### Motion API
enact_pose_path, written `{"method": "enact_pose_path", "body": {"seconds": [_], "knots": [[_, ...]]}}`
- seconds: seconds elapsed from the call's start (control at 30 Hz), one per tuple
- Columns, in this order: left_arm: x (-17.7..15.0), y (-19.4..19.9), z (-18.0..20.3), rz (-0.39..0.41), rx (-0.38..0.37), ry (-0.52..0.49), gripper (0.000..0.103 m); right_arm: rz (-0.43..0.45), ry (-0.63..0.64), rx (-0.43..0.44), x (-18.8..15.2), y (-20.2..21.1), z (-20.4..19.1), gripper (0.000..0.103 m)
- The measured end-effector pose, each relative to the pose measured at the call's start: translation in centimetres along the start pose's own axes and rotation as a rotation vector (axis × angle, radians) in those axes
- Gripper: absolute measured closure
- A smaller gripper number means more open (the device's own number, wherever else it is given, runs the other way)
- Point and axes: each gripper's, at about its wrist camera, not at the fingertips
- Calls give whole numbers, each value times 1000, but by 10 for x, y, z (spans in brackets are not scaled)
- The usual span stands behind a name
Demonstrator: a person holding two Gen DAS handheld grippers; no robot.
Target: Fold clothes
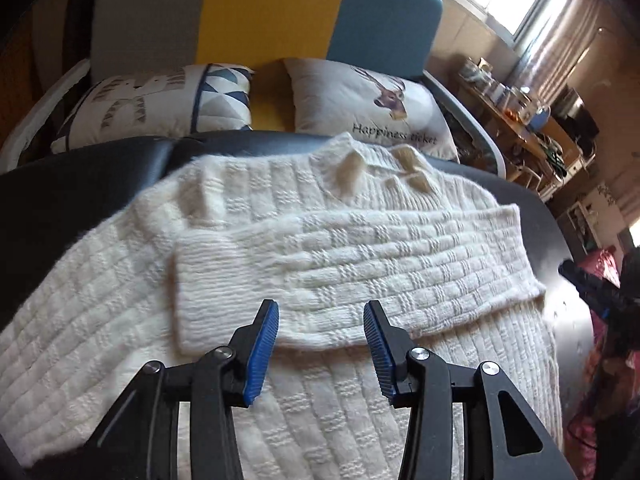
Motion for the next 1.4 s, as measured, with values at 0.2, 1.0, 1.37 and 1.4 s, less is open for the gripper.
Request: {"method": "enact_pose_path", "body": {"seconds": [0.2, 1.0, 1.37, 1.4], "knots": [[-8, -24, 19, -23, 16, -51, 57, -77, 156, -119, 36, -70, -12, 82], [-52, 105, -164, 189, -262, 643, 54, -75, 101, -31, 22, -42, -55, 78], [-183, 230, -379, 438, -104, 1195, 54, -210, 199, 224, -82, -29, -192, 78], [-187, 231, -387, 442, -114, 1223, 54, -221, 214, 238, -88, -30, -202, 78]]}}
Point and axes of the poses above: each gripper's, at about its wrist camera, not at the fingertips, and y roughly against the way its jaws point, z to its right, x to its top, and after that the axes turned 11 degrees about y, right-handed
